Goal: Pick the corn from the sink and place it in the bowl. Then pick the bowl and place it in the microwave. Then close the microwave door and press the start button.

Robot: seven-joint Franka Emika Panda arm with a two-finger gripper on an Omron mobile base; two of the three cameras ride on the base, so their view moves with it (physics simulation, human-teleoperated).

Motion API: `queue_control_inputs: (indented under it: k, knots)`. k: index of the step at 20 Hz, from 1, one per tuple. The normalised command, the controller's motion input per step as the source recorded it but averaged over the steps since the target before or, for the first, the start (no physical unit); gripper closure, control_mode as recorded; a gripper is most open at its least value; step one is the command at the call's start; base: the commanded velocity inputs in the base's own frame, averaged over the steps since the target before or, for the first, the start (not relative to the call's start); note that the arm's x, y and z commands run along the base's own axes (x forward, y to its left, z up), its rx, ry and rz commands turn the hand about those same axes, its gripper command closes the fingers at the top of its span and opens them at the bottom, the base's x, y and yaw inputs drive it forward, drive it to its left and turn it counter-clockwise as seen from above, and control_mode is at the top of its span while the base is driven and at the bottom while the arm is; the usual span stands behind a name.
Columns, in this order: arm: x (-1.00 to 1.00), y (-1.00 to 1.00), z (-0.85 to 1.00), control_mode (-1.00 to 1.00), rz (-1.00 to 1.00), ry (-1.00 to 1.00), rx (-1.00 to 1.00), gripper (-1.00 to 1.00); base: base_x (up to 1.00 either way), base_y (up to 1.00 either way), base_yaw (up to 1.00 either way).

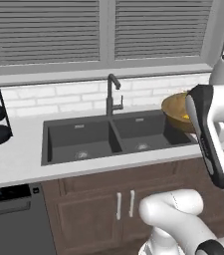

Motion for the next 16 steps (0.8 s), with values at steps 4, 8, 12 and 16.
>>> queue_control_inputs:
  k: [4, 8, 12, 16]
  knots:
    - [0.00, 0.00, 0.00, 1.00, 0.00, 0.00, 0.00, 1.00, -0.94, -0.65, -0.28]
    - [0.00, 0.00, 0.00, 1.00, 0.00, 0.00, 0.00, 1.00, -0.34, -0.59, -0.63]
    - [0.00, 0.00, 0.00, 1.00, 0.00, 0.00, 0.00, 1.00, 0.00, -0.13, -0.95]
    - [0.00, 0.00, 0.00, 1.00, 0.00, 0.00, 0.00, 1.00, 0.00, -0.02, -0.98]
